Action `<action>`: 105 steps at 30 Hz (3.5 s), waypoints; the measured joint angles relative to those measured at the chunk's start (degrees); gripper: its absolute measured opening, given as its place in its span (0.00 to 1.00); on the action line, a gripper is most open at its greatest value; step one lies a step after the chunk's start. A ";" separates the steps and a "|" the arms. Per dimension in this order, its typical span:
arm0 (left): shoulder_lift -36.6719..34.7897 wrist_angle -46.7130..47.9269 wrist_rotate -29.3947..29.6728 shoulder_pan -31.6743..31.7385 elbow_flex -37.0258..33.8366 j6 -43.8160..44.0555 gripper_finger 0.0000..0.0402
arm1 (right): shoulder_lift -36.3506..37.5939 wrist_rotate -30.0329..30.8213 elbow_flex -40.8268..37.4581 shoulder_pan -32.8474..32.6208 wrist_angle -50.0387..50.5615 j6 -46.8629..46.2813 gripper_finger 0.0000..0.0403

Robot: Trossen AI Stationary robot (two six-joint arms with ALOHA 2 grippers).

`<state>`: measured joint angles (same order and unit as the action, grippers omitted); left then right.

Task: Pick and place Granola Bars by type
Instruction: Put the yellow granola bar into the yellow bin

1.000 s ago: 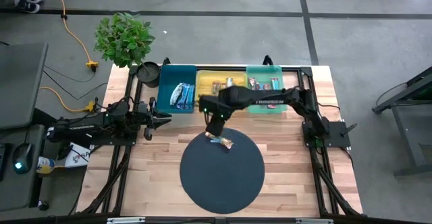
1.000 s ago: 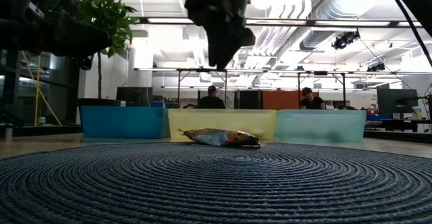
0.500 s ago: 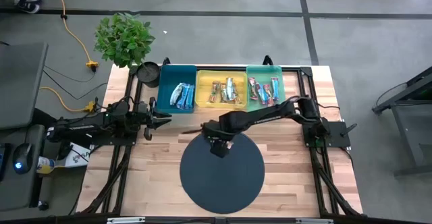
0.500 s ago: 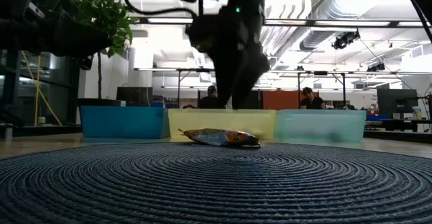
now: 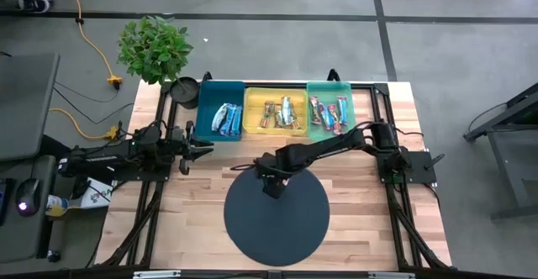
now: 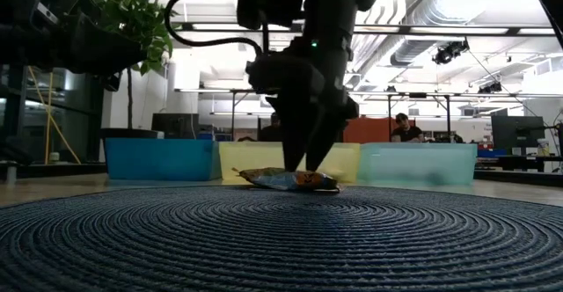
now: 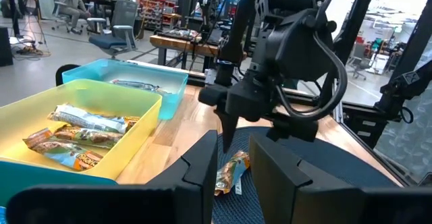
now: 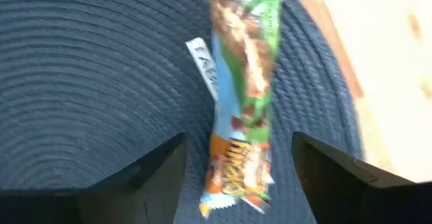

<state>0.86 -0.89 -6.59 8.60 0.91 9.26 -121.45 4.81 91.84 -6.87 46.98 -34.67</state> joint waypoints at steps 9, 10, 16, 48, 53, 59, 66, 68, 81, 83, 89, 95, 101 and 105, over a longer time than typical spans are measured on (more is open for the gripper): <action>0.00 -0.02 0.00 0.00 -0.01 0.02 0.21 | 0.00 0.88 -3.90 -0.01 -3.54 -2.88 0.62; 0.00 -0.01 0.00 0.01 0.00 0.00 0.21 | 0.00 0.91 -4.35 -0.01 -3.91 -3.04 0.62; 0.02 0.00 0.00 0.00 -0.02 0.00 0.21 | 0.20 1.34 -6.33 -0.01 -6.81 -4.55 0.62; 0.01 -0.01 0.00 0.00 -0.02 -0.01 0.21 | 0.09 0.64 -6.43 0.00 -8.72 -4.88 0.24; 0.00 -0.01 0.00 0.00 -0.02 -0.01 0.21 | 0.22 -0.40 -6.43 0.10 -9.39 -4.95 0.24; 0.00 0.00 0.00 0.00 0.00 0.01 0.21 | 2.54 -0.66 -6.61 0.10 -10.66 -4.57 0.24; 0.01 -0.01 0.01 0.01 -0.02 0.00 0.21 | 8.05 0.73 -6.54 0.10 -14.32 -2.59 0.20; 0.00 -0.02 0.00 0.02 -0.02 0.02 0.21 | 9.88 0.84 -6.50 0.10 -17.03 -1.90 0.19; 0.00 -0.01 0.00 0.02 0.00 0.00 0.21 | 17.67 -3.38 -6.47 -0.05 -44.55 7.55 0.19; 0.01 -0.02 0.00 0.02 -0.01 0.01 0.21 | 17.73 -3.26 -6.43 -0.05 -49.98 9.31 0.19; 0.00 -0.02 0.00 0.00 -0.02 0.00 0.21 | 17.73 5.82 -6.39 0.13 -59.54 15.64 0.18; 0.00 -0.02 0.00 0.02 -0.02 -0.01 0.21 | 17.73 27.25 -6.39 0.15 -62.41 23.50 0.18; 0.01 -0.02 0.02 0.01 -0.01 0.01 0.21 | 17.73 52.31 -6.39 0.63 -62.63 23.36 0.18; 0.00 0.00 0.00 0.02 0.00 0.01 0.21 | 17.73 62.92 -6.39 2.75 -61.92 23.03 0.18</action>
<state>0.87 -0.89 -6.59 8.62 0.90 9.27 -103.72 67.73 85.45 -4.12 -14.94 -11.63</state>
